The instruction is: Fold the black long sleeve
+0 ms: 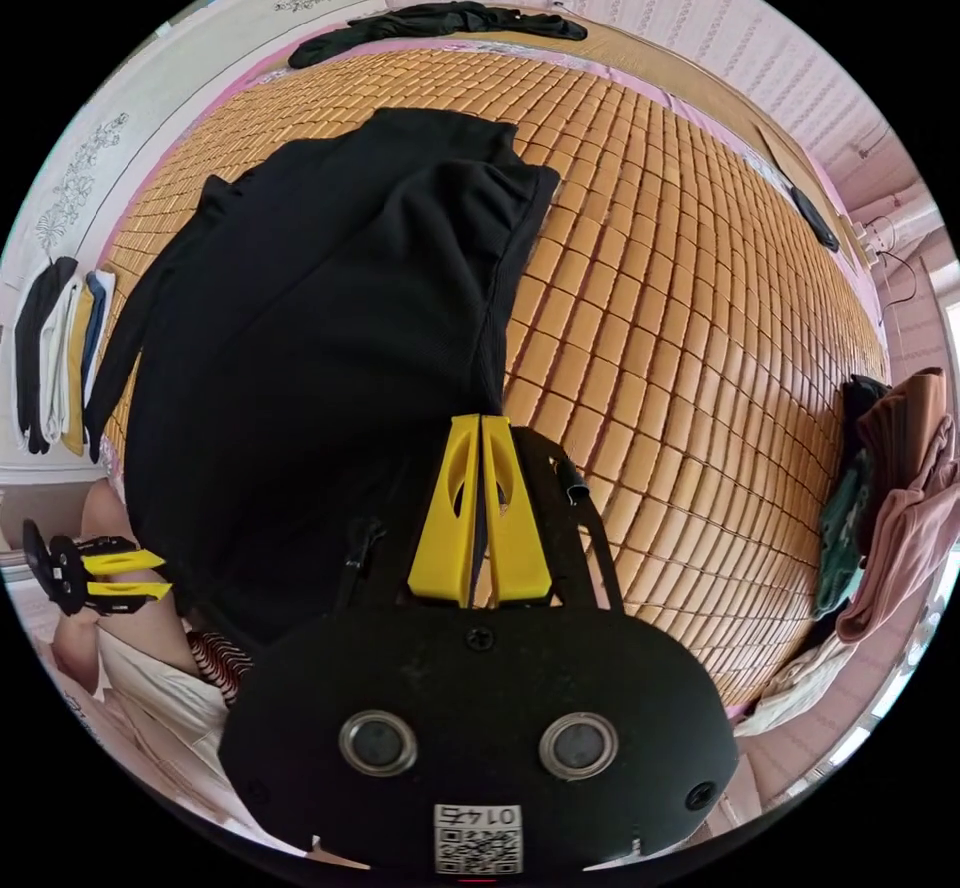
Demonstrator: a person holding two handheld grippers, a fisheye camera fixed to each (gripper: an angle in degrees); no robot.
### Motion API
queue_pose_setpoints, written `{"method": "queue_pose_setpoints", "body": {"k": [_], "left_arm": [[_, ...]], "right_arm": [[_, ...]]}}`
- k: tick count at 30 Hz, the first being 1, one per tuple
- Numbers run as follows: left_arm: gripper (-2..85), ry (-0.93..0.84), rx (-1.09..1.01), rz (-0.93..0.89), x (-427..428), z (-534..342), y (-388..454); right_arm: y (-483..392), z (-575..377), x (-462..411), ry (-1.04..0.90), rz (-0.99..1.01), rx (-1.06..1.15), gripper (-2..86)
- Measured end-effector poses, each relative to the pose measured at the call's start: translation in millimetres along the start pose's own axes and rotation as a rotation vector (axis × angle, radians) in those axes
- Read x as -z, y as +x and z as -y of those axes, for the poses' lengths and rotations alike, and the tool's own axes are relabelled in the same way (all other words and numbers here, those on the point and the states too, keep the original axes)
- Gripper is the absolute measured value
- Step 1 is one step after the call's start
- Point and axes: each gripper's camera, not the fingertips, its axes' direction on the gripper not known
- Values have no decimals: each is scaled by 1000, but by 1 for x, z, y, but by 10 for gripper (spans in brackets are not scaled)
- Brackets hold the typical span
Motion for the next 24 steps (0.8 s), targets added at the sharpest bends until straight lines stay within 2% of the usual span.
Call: {"method": "queue_pose_setpoints", "body": {"k": [4,8,11,14,16,20,24], "left_arm": [[61,49,5,54,9,-11,3],[63,370,169,27,72,-49,-26],[60,541,376,179,120,-101,-62],[43,653,564,377,145,-167,-90],[52,588,659,440,143,-195,-110],[91,533,791,361,128,-237,-145],[113,493,825,283,106,-251,-169]], "right_arm": [[-6,-3,-12,-7,6,-24,-8],[-27,-9,0,22,2,2,0],[-75,-19,20,128,92,151,20],[-146,-14,18,112,221,353,58],[-195,-9,13,88,312,472,76],[-319,-6,-7,32,438,720,84],[-416,-13,-24,-23,389,924,92]]}}
